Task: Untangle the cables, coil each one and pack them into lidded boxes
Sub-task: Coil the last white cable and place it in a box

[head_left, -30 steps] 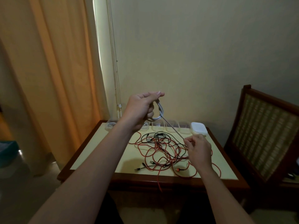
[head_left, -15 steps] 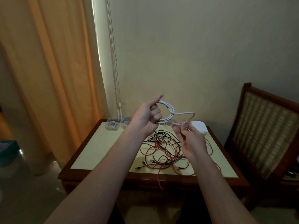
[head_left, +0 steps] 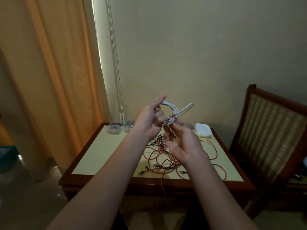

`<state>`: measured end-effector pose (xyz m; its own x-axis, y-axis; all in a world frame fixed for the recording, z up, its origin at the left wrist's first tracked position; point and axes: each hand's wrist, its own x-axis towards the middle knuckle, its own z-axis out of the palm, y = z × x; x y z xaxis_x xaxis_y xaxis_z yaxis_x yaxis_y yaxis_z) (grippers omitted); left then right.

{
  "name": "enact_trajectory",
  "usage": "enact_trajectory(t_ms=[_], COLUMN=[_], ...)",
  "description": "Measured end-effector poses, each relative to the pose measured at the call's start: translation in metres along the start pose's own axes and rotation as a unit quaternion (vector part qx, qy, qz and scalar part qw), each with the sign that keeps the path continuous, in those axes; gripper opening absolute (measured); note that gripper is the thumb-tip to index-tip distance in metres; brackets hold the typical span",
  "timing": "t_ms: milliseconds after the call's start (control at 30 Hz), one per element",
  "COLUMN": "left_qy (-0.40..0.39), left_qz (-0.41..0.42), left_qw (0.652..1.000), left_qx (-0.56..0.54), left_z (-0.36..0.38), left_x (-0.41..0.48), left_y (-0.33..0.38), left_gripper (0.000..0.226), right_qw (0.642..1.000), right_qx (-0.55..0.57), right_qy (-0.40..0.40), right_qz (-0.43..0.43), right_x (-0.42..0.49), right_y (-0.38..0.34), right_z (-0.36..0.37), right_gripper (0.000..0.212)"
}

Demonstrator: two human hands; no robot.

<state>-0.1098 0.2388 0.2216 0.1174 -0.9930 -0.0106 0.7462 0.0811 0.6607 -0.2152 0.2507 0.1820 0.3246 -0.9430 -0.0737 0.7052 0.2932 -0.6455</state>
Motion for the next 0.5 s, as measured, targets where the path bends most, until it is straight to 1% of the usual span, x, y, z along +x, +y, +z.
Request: enact_trajectory(t_ms=[67, 133, 233, 300, 400, 500], left_qy=[0.006, 0.017, 0.039, 0.049, 0.029, -0.009], left_qz=[0.018, 0.059, 0.103, 0.111, 0.112, 0.066], left_qw=[1.0, 0.996, 0.981, 0.971, 0.955, 0.941], left_qx=[0.019, 0.069, 0.161, 0.208, 0.273, 0.333], left_z=[-0.003, -0.005, -0.007, -0.01, -0.017, -0.02], left_x=[0.002, 0.004, 0.003, 0.003, 0.005, 0.005], left_y=[-0.001, -0.003, -0.01, -0.015, -0.016, -0.009], left_gripper=[0.008, 0.009, 0.013, 0.019, 0.02, 0.018], right_qw=[0.999, 0.999, 0.999, 0.999, 0.998, 0.993], right_qx=[-0.038, -0.026, -0.004, -0.018, -0.065, -0.111], right_qy=[-0.013, -0.02, -0.028, -0.029, 0.01, 0.034], right_qz=[0.026, 0.035, 0.039, 0.027, 0.01, 0.026], right_x=[-0.004, -0.007, -0.012, -0.016, -0.016, -0.008], right_y=[0.001, 0.0, -0.001, -0.003, -0.01, -0.02], right_z=[0.0, 0.002, 0.007, 0.01, 0.008, 0.0], right_gripper=[0.02, 0.019, 0.025, 0.024, 0.019, 0.017])
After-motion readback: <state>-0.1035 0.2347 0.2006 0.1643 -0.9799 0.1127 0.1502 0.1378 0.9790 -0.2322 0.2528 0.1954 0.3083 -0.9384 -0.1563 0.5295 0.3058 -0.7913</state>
